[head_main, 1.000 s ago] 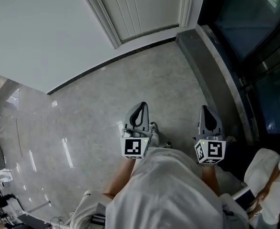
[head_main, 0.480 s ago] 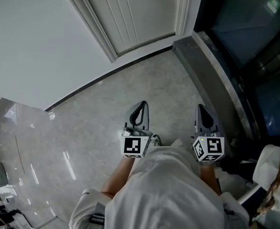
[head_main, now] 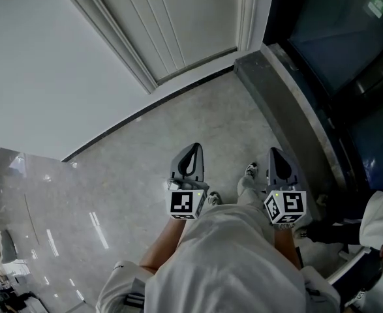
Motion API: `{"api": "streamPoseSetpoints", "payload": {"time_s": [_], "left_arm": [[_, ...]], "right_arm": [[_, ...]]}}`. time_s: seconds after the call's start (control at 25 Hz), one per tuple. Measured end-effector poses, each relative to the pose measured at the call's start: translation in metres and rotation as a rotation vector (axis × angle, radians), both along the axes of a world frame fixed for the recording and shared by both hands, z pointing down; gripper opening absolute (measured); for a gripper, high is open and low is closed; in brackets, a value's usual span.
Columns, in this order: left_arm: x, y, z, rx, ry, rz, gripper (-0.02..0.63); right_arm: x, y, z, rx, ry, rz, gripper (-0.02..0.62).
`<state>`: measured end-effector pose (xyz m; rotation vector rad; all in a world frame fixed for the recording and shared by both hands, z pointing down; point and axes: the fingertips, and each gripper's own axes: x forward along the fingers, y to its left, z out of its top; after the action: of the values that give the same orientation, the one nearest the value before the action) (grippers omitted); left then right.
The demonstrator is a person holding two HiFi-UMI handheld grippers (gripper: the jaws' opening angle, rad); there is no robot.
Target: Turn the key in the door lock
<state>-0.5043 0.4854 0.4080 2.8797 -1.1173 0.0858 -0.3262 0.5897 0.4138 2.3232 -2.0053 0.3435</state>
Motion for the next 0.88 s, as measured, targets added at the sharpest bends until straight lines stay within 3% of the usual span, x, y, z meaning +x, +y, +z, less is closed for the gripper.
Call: {"api": "streamPoseSetpoints", "payload": {"time_s": [0.24, 0.56, 0.88], "left_arm": [[0.056, -0.04, 0.0, -0.01, -0.016, -0.02, 0.009], [0.145, -0.073, -0.008, 0.018, -0.012, -0.089, 0.009], [0.196, -0.09, -0.011, 0.017, -0.064, -0.15, 0.009]], "right_arm": [[0.06, -0.039, 0.005, -0.034, -0.017, -0.002, 0.002], [0.149, -0.091, 0.012, -0.039, -0.008, -0.092, 0.002], [0.21, -0.126, 0.009, -0.035, -0.034, -0.136, 0.002]]}}
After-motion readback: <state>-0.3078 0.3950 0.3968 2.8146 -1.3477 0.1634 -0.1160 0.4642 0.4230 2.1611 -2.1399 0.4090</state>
